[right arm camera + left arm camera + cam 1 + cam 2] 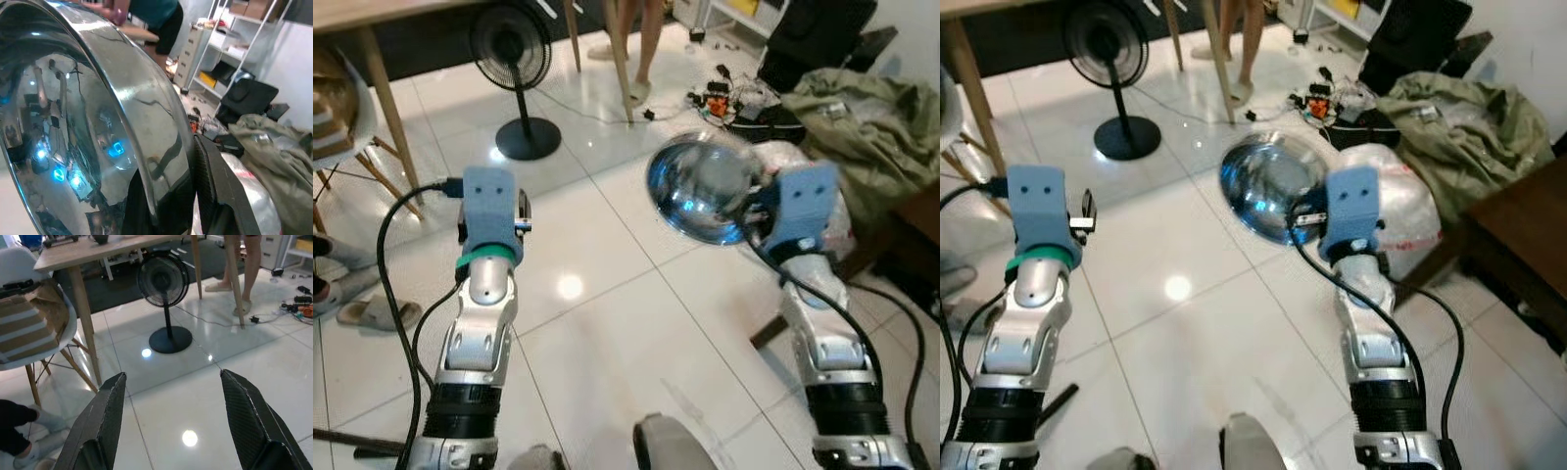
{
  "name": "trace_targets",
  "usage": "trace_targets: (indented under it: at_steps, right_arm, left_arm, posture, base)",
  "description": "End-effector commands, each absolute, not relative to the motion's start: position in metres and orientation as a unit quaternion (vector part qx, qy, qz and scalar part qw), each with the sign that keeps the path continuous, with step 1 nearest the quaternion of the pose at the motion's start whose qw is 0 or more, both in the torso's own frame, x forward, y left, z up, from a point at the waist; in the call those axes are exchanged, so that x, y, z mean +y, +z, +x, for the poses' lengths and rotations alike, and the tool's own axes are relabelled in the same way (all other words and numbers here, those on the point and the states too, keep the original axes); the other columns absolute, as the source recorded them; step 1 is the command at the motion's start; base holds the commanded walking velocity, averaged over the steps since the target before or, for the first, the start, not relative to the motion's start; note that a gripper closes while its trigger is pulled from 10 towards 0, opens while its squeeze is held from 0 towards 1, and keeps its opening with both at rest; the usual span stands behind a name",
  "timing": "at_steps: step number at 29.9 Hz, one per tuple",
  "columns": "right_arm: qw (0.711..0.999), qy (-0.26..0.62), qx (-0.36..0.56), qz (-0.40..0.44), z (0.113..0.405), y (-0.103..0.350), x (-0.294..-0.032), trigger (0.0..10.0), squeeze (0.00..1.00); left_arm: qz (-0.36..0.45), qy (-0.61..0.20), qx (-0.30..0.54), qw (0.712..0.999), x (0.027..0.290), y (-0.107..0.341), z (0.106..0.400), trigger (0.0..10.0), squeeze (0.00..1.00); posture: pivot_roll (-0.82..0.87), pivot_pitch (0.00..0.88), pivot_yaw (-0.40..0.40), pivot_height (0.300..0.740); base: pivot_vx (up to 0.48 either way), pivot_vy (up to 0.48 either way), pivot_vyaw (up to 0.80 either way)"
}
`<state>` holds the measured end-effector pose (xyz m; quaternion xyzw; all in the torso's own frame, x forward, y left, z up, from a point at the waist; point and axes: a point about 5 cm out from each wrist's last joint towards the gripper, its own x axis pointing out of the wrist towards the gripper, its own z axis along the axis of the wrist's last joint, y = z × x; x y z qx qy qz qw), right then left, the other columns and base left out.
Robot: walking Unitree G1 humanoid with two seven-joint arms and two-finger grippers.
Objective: Setting the table
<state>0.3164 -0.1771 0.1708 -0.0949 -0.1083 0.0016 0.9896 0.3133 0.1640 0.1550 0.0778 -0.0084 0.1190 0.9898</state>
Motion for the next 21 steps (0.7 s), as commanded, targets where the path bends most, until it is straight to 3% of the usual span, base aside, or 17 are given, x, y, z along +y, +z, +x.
trace_targets:
  at_steps: [1, 14, 21]
  right_arm:
    - [0.989, 0.014, -0.117, -0.089, 0.3153, 0.1709, -0.1701, 10.0, 0.00]
    - [0.990, 0.022, -0.116, -0.079, 0.3141, 0.1657, -0.1648, 10.0, 0.00]
    - [0.990, 0.026, -0.118, -0.075, 0.3134, 0.1661, -0.1633, 10.0, 0.00]
  left_arm:
    - [0.082, 0.125, -0.006, 0.989, 0.1662, 0.1534, 0.3132, 10.0, 0.00]
    - [0.082, 0.131, 0.015, 0.988, 0.1678, 0.1497, 0.3148, 10.0, 0.00]
    - [0.068, 0.145, 0.021, 0.987, 0.1722, 0.1484, 0.3166, 10.0, 0.00]
  posture:
    - [-0.19, 0.000, 0.033, 0.740]
    - [-0.19, 0.000, 0.038, 0.740]
    - [-0.19, 0.000, 0.039, 0.740]
  base:
    - [0.000, 0.000, 0.00]
    - [0.000, 0.000, 0.00]
    - [0.000, -0.252, 0.00]
